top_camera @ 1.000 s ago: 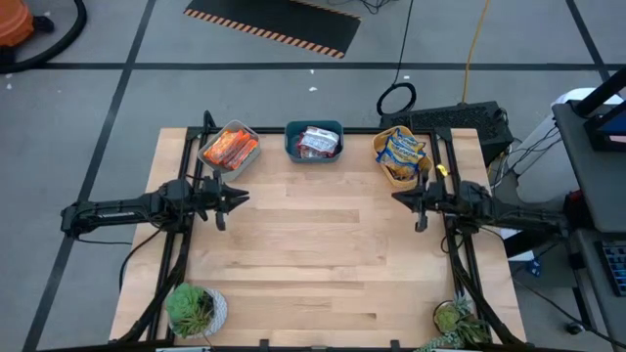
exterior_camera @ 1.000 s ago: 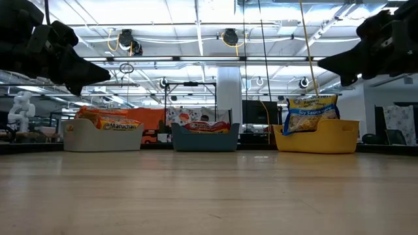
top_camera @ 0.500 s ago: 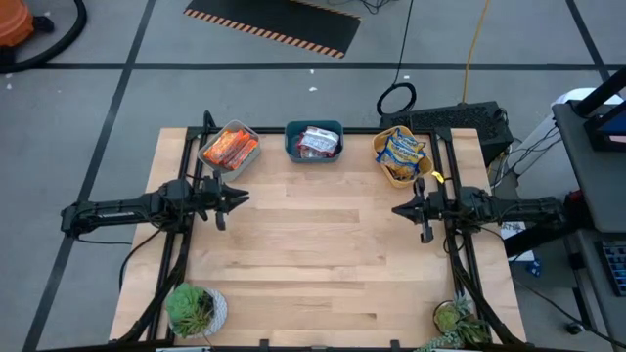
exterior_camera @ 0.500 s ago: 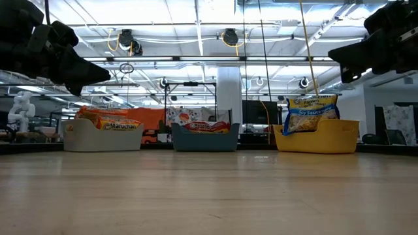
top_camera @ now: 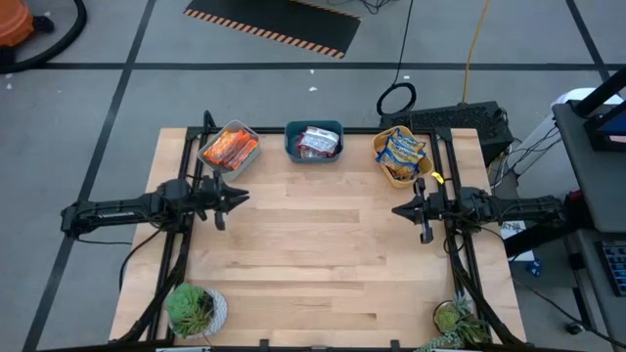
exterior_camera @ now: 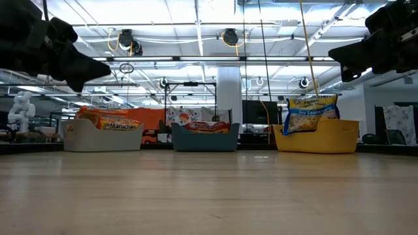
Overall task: Sort Maruchan noodles
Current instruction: Return to Home Position
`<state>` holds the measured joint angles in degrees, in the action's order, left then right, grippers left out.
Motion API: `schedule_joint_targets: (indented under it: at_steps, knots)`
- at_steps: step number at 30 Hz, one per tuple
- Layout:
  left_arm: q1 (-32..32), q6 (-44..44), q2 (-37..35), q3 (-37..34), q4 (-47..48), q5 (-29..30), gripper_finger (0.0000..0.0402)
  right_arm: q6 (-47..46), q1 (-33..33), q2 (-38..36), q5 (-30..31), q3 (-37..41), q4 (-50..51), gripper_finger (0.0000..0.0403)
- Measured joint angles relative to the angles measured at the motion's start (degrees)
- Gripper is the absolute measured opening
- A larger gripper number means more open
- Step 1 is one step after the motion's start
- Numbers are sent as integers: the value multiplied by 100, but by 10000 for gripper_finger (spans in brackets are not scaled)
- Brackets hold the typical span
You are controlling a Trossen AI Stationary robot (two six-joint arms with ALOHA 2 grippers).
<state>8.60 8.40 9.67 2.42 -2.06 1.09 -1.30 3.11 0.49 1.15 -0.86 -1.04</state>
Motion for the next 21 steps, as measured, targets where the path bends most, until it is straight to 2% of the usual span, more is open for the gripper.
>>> schedule_joint_targets:
  at_steps: [4,6,14,19,21]
  knots:
    - [-10,-412,-2,0,-150,-704,78,-4,0,0,-17,1,-2,4]
    - [-10,-501,-2,0,-124,-814,78,-63,0,1,-23,0,-35,4]
    - [-38,-432,-12,-184,-49,-559,78,-101,0,2,26,0,-113,4]
    - [-369,-350,-7,-179,-234,-527,78,-103,0,2,28,0,-120,4]
    - [-576,-335,-9,-179,-299,-333,78,-103,0,2,28,0,-122,4]
